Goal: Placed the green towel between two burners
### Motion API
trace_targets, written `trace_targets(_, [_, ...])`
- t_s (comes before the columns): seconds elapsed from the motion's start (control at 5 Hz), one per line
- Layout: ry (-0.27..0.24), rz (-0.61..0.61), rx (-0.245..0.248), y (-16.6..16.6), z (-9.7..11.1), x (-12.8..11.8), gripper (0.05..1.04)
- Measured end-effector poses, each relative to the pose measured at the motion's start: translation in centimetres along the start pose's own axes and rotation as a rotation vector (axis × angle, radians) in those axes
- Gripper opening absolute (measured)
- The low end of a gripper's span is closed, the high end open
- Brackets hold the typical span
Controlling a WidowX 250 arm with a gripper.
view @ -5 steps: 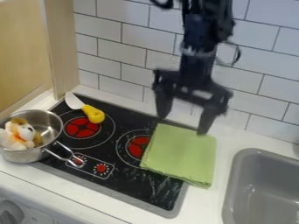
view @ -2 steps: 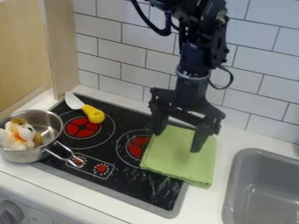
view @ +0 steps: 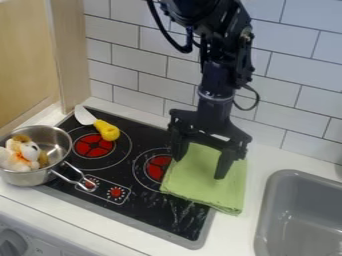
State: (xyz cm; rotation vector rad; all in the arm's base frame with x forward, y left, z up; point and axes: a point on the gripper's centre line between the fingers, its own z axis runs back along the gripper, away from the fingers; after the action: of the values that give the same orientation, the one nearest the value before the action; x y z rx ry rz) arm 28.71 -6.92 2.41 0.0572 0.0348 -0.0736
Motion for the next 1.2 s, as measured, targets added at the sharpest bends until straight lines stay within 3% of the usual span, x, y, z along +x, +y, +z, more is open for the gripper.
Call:
trace_targets(0.4, [0.031, 0.012, -0.003, -0.3, -1.6, 0.3, 0.998])
trace_targets(1.2, [0.009, 0.077, -0.03, 1.3, -2.3, 0.8, 0.998])
